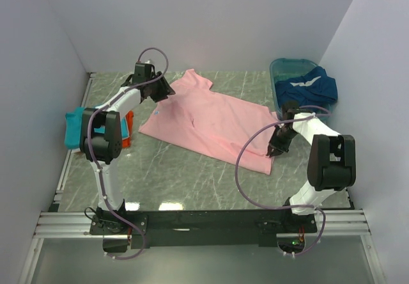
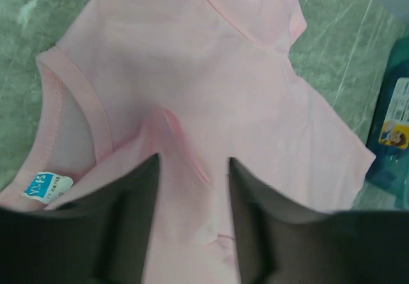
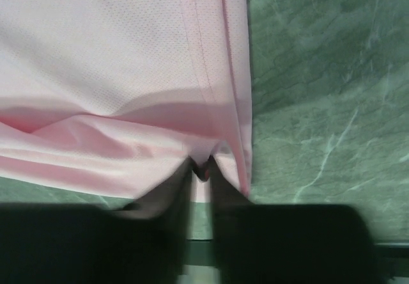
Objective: Fold and stack the t-shirts
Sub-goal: Fold the tshirt
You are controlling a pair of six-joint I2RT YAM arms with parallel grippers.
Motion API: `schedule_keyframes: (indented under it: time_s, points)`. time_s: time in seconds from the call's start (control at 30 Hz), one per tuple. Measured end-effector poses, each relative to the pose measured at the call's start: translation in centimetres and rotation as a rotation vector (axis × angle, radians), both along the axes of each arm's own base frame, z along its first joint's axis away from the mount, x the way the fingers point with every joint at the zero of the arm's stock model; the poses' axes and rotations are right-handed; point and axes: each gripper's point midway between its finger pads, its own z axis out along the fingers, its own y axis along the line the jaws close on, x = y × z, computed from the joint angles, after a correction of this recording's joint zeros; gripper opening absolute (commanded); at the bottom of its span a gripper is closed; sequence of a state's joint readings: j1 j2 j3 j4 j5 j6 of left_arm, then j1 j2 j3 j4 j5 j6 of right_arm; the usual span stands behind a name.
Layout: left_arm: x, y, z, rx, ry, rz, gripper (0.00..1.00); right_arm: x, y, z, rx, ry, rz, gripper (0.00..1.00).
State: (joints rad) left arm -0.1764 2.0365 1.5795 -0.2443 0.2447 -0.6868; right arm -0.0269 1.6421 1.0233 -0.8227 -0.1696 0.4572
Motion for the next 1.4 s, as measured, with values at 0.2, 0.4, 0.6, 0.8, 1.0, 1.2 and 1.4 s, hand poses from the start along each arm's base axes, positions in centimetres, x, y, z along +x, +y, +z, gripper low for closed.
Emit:
schedule_keyframes:
  time_s: [0.2,0.4,0.6,0.8,1.0,1.2,1.4]
  points:
    - [0.6,0.6,0.2,0.024,-0.009,0.036,0.70,1.1,-0.5,1.5,-0.029,-0.049,-0.005,0.49]
    - [0.1,0.9,-0.9,0.034,0.000,0.047,0.70,2.8,-1.2,6.4,-0.078,-0.235,-0.012,0.50]
    - [-3.2,1.2,-5.2,0.034,0.098,0.045,0.71,2.7,1.8,8.0,0.014,-0.324,0.045,0.46]
    - [-5.1,1.1,-7.0,0.019,0.139,0.047,0.71,0.0,4.6,4.0,0.101,-0.199,0.088,0.44]
    - [-5.7,1.2,-6.7,0.018,0.127,0.046,0.71,0.1,4.6,1.9,0.092,-0.140,0.085,0.43]
    - [-6.4,1.4,-7.2,0.019,0.124,0.048,0.72,0.4,4.2,-0.1,0.063,-0.079,0.082,0.43]
    - [-6.7,1.5,-7.2,0.021,0.122,0.050,0.72,0.6,3.4,-0.8,0.022,-0.058,0.075,0.43]
